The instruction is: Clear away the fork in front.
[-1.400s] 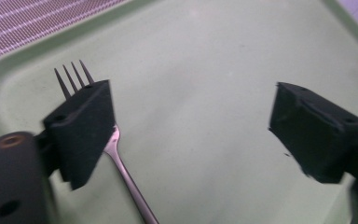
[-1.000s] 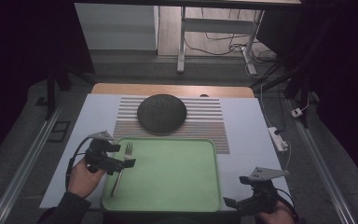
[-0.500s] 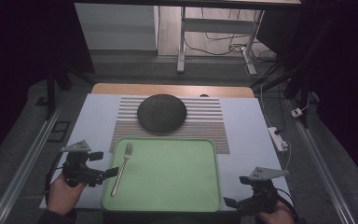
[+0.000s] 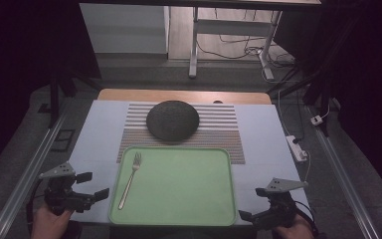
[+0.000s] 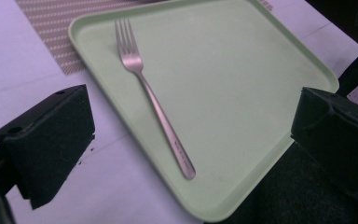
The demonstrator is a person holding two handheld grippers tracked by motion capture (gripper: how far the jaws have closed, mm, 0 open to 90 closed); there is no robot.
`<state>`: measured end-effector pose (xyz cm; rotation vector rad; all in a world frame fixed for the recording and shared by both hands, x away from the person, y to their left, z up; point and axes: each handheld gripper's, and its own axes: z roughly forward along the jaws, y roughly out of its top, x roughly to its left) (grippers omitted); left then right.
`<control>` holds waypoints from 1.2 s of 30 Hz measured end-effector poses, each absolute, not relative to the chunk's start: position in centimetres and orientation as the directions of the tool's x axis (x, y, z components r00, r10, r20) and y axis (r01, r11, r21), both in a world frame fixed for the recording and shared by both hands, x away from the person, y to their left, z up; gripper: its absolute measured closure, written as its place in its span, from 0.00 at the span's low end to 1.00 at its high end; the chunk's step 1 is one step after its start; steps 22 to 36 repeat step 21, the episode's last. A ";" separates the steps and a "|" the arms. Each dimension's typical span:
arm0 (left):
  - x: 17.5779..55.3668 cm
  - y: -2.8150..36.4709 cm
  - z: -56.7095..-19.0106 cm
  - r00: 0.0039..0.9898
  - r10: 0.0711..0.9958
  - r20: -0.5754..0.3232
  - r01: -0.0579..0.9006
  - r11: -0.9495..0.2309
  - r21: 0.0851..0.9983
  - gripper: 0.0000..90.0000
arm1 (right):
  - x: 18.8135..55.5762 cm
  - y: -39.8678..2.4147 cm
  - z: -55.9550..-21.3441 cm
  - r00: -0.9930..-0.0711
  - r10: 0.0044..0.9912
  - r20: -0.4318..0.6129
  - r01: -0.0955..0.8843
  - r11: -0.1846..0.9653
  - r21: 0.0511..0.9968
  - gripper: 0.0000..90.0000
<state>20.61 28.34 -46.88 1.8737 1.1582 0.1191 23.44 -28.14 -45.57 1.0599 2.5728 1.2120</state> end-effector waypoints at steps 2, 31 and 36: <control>20.4 28.5 -47.0 0.552 0.759 -0.345 0.671 -0.159 0.724 0.00 | 23.4 -28.1 -45.6 -0.749 0.634 0.191 0.551 0.437 0.711 0.00; 19.4 28.8 -47.8 0.510 0.796 -0.325 0.732 -0.203 0.651 0.00 | 23.4 -28.1 -45.6 -0.749 0.636 0.186 0.551 0.442 0.708 0.00; 19.4 28.8 -47.8 0.510 0.796 -0.325 0.732 -0.203 0.651 0.00 | 23.4 -28.1 -45.6 -0.749 0.636 0.186 0.551 0.442 0.708 0.00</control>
